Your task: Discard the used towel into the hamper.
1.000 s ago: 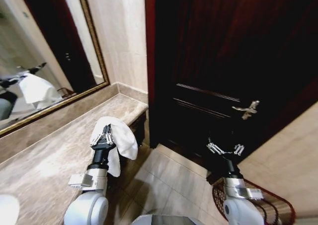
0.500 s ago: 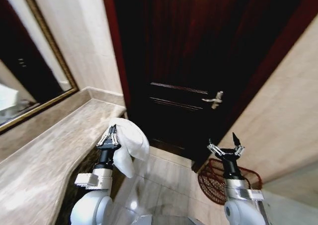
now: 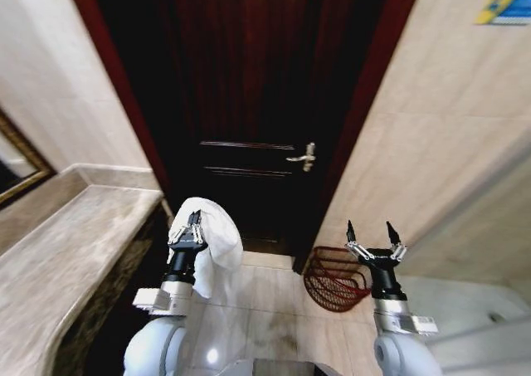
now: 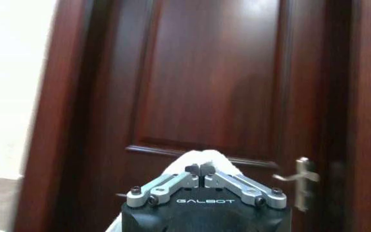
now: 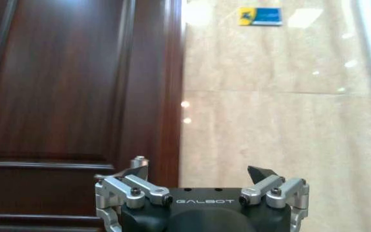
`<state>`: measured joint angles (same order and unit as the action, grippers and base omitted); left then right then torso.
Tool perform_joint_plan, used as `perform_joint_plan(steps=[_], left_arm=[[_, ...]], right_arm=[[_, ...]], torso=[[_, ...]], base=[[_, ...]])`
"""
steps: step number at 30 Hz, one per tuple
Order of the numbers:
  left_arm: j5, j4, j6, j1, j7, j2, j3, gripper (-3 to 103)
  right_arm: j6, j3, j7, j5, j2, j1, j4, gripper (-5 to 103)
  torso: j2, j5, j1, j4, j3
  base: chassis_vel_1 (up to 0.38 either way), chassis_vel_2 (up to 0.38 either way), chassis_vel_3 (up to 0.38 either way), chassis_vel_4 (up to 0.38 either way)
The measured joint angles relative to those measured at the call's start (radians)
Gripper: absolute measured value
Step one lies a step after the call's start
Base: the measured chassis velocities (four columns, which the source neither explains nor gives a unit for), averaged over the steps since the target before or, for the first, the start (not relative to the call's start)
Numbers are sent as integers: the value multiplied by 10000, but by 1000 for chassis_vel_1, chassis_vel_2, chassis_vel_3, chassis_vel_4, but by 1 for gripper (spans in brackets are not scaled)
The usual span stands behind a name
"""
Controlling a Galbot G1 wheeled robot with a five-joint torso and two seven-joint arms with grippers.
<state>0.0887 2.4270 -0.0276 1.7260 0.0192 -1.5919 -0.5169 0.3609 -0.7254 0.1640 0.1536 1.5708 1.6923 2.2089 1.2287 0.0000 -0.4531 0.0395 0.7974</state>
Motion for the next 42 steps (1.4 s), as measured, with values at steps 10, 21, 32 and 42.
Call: perform_joint_plan(steps=[10, 21, 32, 42], left_arm=[[-120, -105, -43, 52, -3, -20, 147, 0], [-293, -201, -203, 221, -17, -110, 337, 0], [-545, -365, -308, 343, -18, -160, 594, 0], [-421, -672, -464, 215, -25, -160, 614, 0]], right_arm=[[30, 26, 3, -8, 14, 0, -66, 100], [67, 52, 29, -29, 41, -39, -137, 100], [174, 56, 46, -30, 65, 9, -214, 100], [210, 80, 46, -88, 62, 11, -268, 100]], torso=[[0, -1, 1, -2, 0], [0, 0, 1, -1, 0], [0, 0, 0, -2, 0], [0, -1, 0, -1, 0]], base=[[-131, -123, -126, -131], [-129, -121, -119, -120], [-127, -122, -125, -119], [-125, -125, -123, -134]])
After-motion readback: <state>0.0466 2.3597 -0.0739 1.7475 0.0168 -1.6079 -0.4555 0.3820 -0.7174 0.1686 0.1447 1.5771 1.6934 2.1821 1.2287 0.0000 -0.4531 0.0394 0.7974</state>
